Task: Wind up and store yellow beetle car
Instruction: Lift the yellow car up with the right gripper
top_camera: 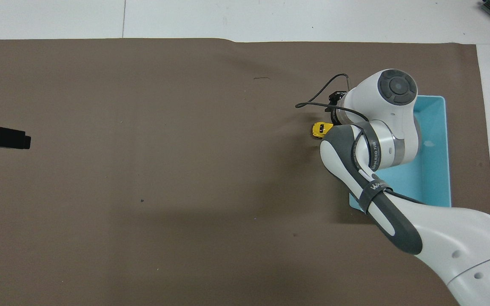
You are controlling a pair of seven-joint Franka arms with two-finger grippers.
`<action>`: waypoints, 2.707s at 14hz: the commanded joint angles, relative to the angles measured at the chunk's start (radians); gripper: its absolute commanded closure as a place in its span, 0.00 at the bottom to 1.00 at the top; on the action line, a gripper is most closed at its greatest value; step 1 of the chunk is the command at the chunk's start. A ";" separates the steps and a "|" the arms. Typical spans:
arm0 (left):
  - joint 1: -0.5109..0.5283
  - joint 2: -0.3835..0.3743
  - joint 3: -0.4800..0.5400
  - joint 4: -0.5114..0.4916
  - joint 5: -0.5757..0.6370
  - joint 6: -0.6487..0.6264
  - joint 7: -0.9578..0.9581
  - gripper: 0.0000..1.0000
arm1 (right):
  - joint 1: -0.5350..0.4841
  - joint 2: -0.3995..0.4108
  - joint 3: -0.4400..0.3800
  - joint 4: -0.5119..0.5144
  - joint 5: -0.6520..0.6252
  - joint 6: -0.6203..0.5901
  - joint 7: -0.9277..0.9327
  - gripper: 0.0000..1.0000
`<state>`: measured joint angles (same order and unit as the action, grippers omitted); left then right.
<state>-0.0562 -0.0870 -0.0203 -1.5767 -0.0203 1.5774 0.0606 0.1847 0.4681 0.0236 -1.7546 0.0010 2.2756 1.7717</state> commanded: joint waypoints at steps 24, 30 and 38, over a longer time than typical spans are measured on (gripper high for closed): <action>0.013 -0.020 -0.006 -0.017 -0.009 -0.008 0.015 0.00 | 0.039 -0.097 0.032 0.069 -0.042 -0.154 -0.098 1.00; 0.013 -0.020 -0.006 -0.017 -0.010 -0.008 0.015 0.00 | 0.036 -0.215 0.042 0.069 -0.030 -0.246 -0.303 1.00; 0.013 -0.020 -0.006 -0.017 -0.010 -0.008 0.015 0.00 | 0.022 -0.315 0.041 0.069 0.005 -0.311 -0.543 1.00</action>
<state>-0.0562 -0.0870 -0.0203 -1.5767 -0.0203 1.5773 0.0606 0.2287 0.1808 0.0540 -1.6747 -0.0184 1.9821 1.3163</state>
